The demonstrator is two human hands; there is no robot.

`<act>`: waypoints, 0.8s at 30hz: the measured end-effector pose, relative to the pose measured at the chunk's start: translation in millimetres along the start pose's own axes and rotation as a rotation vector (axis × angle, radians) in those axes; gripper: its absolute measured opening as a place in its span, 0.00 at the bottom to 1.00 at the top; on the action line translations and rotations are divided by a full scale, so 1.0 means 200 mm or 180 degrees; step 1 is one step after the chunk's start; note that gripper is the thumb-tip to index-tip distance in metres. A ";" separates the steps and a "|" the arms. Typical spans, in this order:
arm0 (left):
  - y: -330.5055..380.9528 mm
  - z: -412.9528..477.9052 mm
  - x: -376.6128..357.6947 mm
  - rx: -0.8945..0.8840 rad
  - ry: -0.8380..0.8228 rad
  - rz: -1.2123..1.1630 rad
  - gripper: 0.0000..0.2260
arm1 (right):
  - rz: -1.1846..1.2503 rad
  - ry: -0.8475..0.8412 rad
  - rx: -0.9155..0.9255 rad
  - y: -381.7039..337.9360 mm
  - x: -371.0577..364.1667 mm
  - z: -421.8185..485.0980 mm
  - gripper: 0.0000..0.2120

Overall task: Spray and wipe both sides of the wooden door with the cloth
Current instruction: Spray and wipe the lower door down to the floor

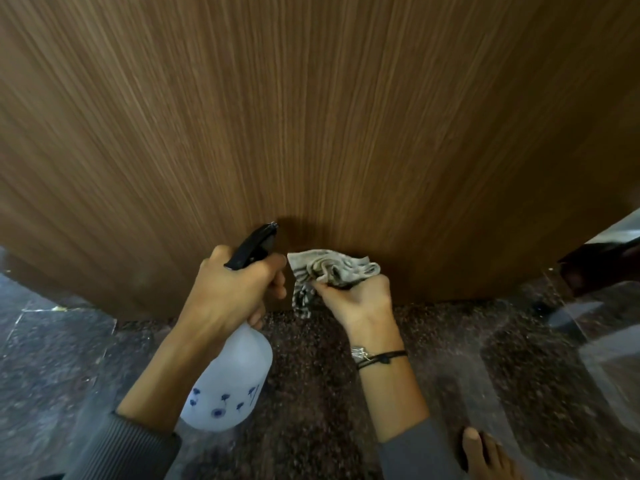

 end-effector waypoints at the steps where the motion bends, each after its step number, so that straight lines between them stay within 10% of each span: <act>1: 0.00 0.01 0.00 -0.0001 0.0007 -0.0016 0.14 | 0.0121 -0.0071 0.0058 -0.03 -0.01 -0.05 0.24; 20: 0.06 -0.01 -0.04 -0.0036 0.0091 -0.0319 0.13 | -0.1641 -0.1668 0.2029 -0.23 -0.16 -0.52 0.18; 24: 0.07 -0.01 -0.04 -0.0100 0.0061 -0.0240 0.13 | -0.3344 -0.0682 0.4857 -0.42 -0.19 -0.57 0.08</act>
Point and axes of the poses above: each hand's wrist, its own z-axis towards the middle knuckle, its own x-axis out of the back of the hand, y = z × x, the point moved 6 cm from there along z, towards the middle knuckle, and after that the axes turned 8 degrees about y, right-handed, at the moved point
